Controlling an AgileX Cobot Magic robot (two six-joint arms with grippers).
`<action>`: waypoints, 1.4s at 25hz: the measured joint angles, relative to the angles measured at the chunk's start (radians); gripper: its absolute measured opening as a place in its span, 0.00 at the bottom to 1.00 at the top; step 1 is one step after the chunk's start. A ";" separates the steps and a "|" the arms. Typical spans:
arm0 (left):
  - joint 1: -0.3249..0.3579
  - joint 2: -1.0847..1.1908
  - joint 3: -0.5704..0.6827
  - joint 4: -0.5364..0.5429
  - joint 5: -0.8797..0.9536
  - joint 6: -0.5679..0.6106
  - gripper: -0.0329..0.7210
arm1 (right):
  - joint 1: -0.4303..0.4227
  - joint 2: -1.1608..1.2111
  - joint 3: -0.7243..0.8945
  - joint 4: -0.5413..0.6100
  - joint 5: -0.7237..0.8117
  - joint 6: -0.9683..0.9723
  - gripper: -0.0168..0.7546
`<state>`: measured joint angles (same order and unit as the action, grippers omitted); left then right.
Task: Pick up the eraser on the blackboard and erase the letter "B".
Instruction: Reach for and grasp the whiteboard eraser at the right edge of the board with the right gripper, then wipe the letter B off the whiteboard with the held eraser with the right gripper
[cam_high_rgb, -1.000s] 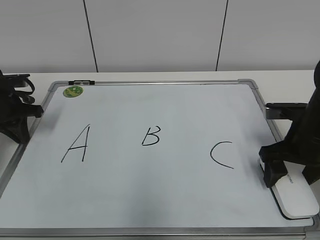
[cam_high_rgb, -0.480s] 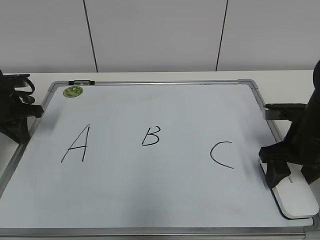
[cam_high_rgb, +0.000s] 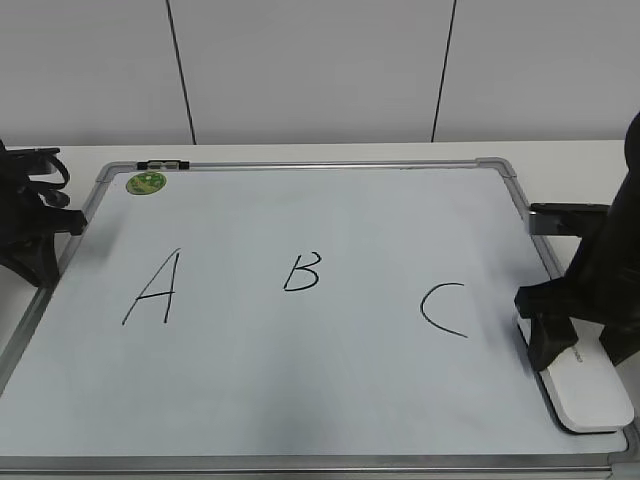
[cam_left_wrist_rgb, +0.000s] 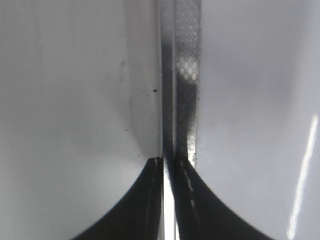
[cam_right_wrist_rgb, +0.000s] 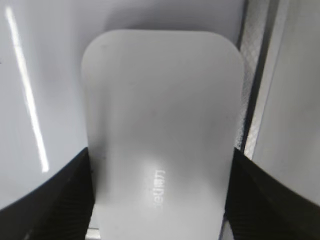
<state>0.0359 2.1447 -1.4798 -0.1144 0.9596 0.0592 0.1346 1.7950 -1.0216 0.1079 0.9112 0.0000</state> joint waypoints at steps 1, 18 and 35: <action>0.000 0.000 0.000 -0.002 0.000 0.000 0.12 | 0.000 0.000 -0.016 0.004 0.022 0.000 0.70; 0.002 0.000 0.000 -0.008 0.002 0.000 0.12 | 0.163 0.263 -0.599 -0.006 0.292 0.000 0.70; 0.002 0.000 0.000 -0.010 0.005 0.000 0.12 | 0.259 0.452 -0.887 0.023 0.305 0.000 0.70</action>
<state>0.0380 2.1447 -1.4803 -0.1241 0.9646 0.0592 0.3937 2.2473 -1.9086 0.1308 1.2161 0.0000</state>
